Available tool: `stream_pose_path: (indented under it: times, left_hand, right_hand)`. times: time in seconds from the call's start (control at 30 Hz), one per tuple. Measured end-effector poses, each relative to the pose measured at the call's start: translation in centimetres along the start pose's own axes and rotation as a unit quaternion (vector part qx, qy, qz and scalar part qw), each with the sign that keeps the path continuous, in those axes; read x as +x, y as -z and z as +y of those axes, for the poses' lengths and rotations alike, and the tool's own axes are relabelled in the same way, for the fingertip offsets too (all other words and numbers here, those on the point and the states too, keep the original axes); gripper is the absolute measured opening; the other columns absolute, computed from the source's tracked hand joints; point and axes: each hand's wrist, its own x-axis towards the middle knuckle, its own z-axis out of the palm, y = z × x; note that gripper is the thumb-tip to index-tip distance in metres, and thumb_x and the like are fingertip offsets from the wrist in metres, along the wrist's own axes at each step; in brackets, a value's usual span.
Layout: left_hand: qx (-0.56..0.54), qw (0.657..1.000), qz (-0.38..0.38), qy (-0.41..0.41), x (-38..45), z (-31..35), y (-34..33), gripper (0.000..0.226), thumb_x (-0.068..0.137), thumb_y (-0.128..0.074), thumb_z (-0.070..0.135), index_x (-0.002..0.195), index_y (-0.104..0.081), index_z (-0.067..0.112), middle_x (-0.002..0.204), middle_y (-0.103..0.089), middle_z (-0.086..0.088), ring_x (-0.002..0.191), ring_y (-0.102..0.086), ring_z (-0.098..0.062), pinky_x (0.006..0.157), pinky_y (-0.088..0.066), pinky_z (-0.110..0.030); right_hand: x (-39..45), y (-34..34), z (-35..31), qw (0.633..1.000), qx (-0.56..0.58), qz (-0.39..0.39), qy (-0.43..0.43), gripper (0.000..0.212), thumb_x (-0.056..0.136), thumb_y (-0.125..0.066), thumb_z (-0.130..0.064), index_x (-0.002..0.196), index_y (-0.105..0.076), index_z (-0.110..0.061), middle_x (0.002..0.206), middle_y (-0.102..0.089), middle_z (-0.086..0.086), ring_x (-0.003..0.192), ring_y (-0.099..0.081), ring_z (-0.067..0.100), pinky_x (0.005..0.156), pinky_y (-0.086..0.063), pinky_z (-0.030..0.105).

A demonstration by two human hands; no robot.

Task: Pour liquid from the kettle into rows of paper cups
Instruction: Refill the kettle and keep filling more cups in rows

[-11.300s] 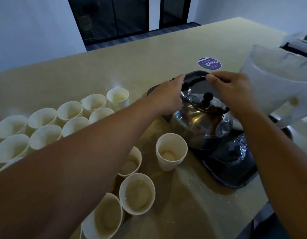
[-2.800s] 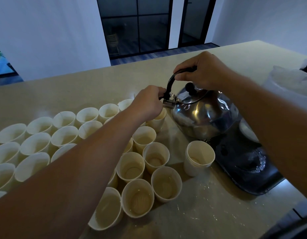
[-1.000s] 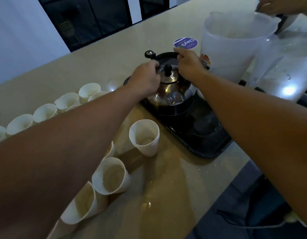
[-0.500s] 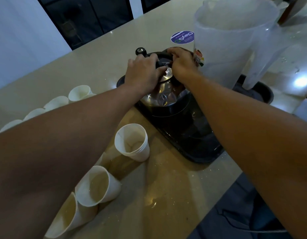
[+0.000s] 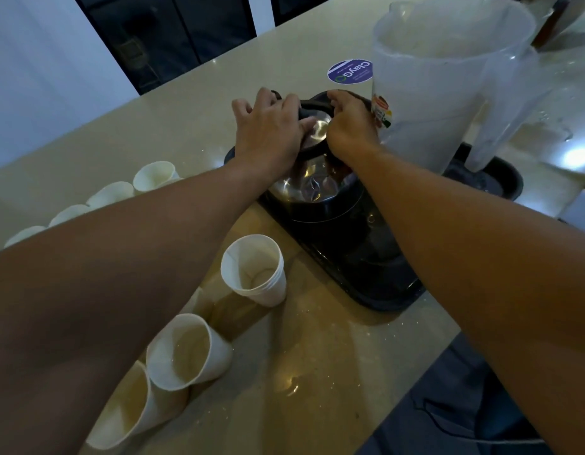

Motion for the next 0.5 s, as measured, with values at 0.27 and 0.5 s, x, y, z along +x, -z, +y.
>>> stream_pose_path:
  times: [0.27, 0.5]
  left_hand:
    - [-0.155, 0.968, -0.020, 0.196, 0.7, -1.7, 2.2, 0.044, 0.106, -0.026, 0.049, 0.121, -0.053, 0.017, 0.126, -0.058, 0.000, 0.127, -0.039, -0.025, 0.096, -0.025, -0.044]
    - [-0.183, 0.956, -0.038, 0.225, 0.1, -2.4, 2.6, 0.047, 0.106, -0.023, 0.049, 0.121, -0.052, 0.016, 0.127, -0.057, -0.001, 0.129, -0.037, -0.025, 0.098, -0.023, -0.044]
  right_hand:
    - [-5.6, 2.8, -3.1, 0.933, 0.042, 0.258, 0.246, 0.025, 0.095, -0.053, -0.004, 0.114, -0.069, -0.007, 0.113, -0.071, 0.005, 0.105, -0.063, 0.013, 0.092, -0.050, 0.019]
    - [-9.6, 6.9, -0.4, 0.829, -0.025, 0.531, 0.177, 0.021, 0.082, -0.069, -0.016, 0.102, -0.070, -0.011, 0.100, -0.064, 0.011, 0.097, -0.058, 0.014, 0.093, -0.027, 0.006]
